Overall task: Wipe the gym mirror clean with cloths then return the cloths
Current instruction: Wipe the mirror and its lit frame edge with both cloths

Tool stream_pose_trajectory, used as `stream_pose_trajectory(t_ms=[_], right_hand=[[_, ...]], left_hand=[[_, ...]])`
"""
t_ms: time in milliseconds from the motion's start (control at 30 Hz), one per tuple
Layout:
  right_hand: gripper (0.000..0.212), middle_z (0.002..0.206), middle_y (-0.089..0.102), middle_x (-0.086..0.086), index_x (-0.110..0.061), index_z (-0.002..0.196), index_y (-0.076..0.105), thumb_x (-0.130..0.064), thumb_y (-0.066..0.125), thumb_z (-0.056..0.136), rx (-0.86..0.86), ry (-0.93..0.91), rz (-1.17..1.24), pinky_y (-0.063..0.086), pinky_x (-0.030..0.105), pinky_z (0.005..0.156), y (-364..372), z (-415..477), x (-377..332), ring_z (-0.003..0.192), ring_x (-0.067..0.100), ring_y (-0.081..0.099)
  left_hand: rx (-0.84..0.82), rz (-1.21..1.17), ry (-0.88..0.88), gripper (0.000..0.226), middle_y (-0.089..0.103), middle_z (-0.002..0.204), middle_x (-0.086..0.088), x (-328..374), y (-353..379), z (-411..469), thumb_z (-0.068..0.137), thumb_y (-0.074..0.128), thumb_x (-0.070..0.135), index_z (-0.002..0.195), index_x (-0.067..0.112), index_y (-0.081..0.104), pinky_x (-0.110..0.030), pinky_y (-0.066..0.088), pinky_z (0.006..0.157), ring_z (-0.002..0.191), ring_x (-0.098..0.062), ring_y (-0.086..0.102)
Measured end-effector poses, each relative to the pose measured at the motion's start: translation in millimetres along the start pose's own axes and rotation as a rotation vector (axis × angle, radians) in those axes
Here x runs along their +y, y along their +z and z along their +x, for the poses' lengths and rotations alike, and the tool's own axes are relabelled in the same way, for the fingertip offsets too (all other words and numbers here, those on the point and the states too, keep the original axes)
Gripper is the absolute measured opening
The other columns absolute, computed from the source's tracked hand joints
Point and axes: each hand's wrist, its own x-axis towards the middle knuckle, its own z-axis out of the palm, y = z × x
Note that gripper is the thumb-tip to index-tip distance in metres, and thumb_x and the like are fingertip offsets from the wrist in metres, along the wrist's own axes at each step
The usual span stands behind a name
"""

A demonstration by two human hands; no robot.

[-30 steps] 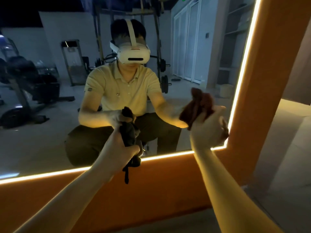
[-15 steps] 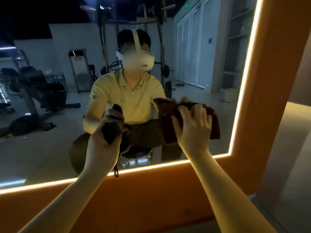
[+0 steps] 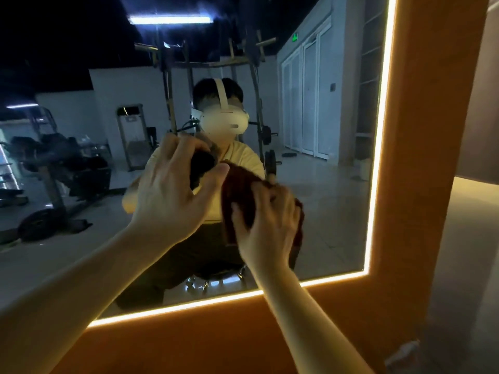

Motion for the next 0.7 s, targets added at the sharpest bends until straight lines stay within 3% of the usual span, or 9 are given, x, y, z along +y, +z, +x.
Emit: stream_pose_trajectory(t_ms=[67,133,267,367,533,600,700], right_hand=[[0.044,0.122,0.052,0.008,-0.025,0.128,0.052,-0.045,0.069,0.093,-0.241,-0.300,0.000,0.051,0.038,0.093,9,-25,-18,0.107,0.024,0.056],[0.042,0.119,0.056,0.011,-0.023,0.126,0.052,-0.039,0.071,0.092,-0.266,-0.427,0.003,0.057,0.042,0.083,4,-13,-6,0.101,0.026,0.061],[0.028,0.115,0.063,0.018,-0.012,0.127,0.061,-0.029,0.063,0.104,0.014,-0.128,-0.025,0.056,0.040,0.073,-21,52,77,0.090,0.029,0.066],[0.033,0.121,0.059,0.018,-0.013,0.131,0.056,-0.038,0.048,0.110,0.058,0.133,-0.086,0.057,0.040,0.072,-38,78,129,0.095,0.028,0.063],[0.047,0.126,0.055,0.016,-0.017,0.130,0.048,-0.046,0.057,0.094,0.136,0.352,-0.069,0.062,0.047,0.074,-30,83,116,0.100,0.028,0.064],[0.049,0.123,0.058,0.017,-0.014,0.134,0.053,-0.041,0.064,0.094,0.166,0.264,-0.030,0.062,0.041,0.067,-22,79,92,0.092,0.022,0.064],[0.036,0.116,0.063,0.013,-0.014,0.135,0.060,-0.031,0.063,0.103,0.121,-0.114,0.069,0.056,0.029,0.063,7,42,33,0.084,0.011,0.058]], left_hand=[[0.096,-0.032,0.071,0.045,0.048,0.110,-0.001,0,-4,11,0.103,0.047,0.047,0.112,0.005,0.059,-0.027,0.046,0.069,0.092,-0.018,0.054],[0.138,-0.017,0.149,0.041,0.055,0.105,-0.010,0,-3,19,0.104,0.049,0.040,0.106,0.001,0.062,-0.032,0.050,0.065,0.086,-0.022,0.058],[0.104,0.156,0.312,0.038,0.059,0.104,-0.020,-5,4,33,0.102,0.057,0.034,0.106,-0.003,0.065,-0.038,0.054,0.066,0.086,-0.025,0.059],[0.118,0.238,0.420,0.034,0.059,0.102,-0.020,-14,11,46,0.100,0.064,0.032,0.105,-0.002,0.066,-0.036,0.051,0.067,0.086,-0.029,0.060],[0.131,0.364,0.545,0.033,0.059,0.105,-0.020,-38,16,65,0.098,0.071,0.031,0.109,0.002,0.063,-0.042,0.047,0.073,0.089,-0.034,0.056],[0.157,0.375,0.515,0.032,0.059,0.107,-0.020,-45,23,65,0.098,0.070,0.031,0.109,0.002,0.065,-0.045,0.046,0.075,0.091,-0.036,0.058],[0.195,0.399,0.543,0.032,0.058,0.109,-0.019,-54,34,59,0.097,0.067,0.032,0.109,0.002,0.065,-0.047,0.041,0.078,0.096,-0.038,0.054]])
